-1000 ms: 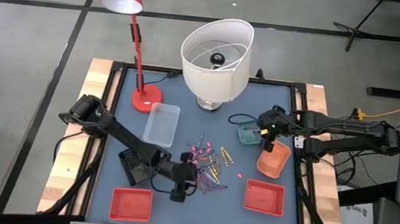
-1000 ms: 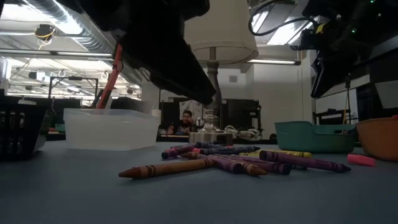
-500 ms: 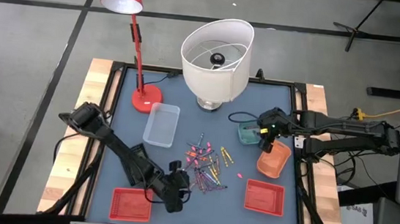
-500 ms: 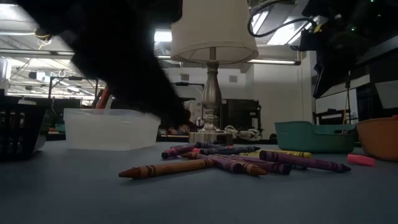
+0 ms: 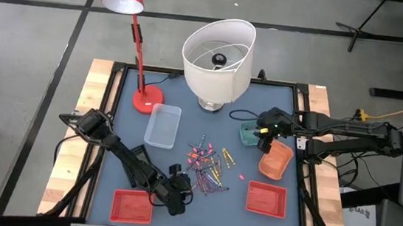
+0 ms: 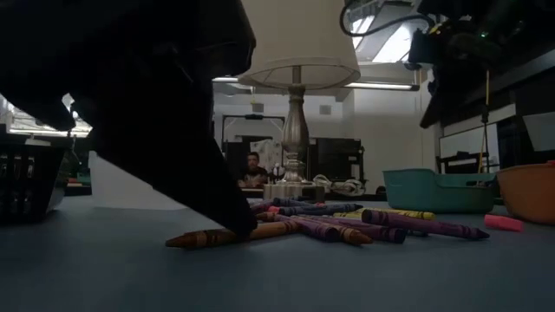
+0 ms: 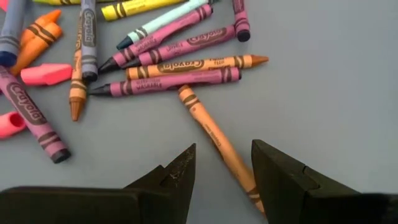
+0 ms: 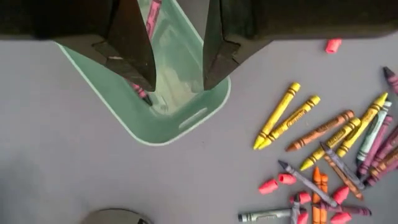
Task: Sort crayons
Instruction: Put the brown crayon into the transparent bin
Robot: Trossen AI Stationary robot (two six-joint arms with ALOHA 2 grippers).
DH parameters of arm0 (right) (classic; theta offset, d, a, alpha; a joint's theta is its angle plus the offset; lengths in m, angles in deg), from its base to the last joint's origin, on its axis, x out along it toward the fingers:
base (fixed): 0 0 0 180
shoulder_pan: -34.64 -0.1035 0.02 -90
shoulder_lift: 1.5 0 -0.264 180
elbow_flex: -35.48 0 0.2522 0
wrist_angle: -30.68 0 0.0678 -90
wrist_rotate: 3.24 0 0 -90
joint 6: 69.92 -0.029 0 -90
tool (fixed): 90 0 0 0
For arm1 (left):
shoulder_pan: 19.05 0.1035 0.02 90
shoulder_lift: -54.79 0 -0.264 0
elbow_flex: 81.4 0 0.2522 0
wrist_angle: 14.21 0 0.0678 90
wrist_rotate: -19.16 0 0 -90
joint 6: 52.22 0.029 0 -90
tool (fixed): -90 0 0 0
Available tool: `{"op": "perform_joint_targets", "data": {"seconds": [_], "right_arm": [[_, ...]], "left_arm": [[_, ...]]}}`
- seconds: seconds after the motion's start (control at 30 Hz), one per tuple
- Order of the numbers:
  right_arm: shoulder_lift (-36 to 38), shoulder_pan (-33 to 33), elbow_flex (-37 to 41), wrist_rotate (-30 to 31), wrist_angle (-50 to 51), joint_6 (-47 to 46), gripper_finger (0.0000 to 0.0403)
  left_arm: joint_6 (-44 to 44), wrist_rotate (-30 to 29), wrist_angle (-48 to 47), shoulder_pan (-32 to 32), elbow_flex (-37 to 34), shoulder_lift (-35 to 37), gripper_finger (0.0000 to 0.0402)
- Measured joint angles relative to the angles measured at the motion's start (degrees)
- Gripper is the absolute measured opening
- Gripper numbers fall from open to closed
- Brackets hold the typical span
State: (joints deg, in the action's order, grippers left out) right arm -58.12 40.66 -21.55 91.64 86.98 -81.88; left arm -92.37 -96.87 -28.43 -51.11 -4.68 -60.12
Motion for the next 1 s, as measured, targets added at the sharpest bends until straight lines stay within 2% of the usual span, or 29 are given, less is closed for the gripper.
{"op": "perform_joint_targets", "data": {"seconds": [0.3,0.4,0.63,0.8,1.0], "right_arm": [[-0.26,-0.04,0.00,-0.10,-1.24,0.02,0.0131],[-0.26,-0.04,0.00,-2.53,-2.39,0.03,0.0131],[-0.26,-0.07,0.00,-10.01,-5.56,-0.81,0.0131],[-0.28,-0.50,0.00,-11.58,-7.44,-1.34,0.0131],[-0.28,-6.28,0.00,-11.46,-10.09,-2.24,0.0131]], "left_arm": [[-0.28,-0.39,-2.88,0.71,0.00,0.03,0.0137],[-0.32,-0.16,-3.84,1.25,0.02,0.09,0.0127],[-0.27,0.36,-4.23,2.56,0.04,0.11,0.0087],[-0.25,0.60,-4.25,3.28,0.07,0.11,0.0055],[-0.23,0.58,-4.39,3.65,0.07,0.11,0.0016]]}}
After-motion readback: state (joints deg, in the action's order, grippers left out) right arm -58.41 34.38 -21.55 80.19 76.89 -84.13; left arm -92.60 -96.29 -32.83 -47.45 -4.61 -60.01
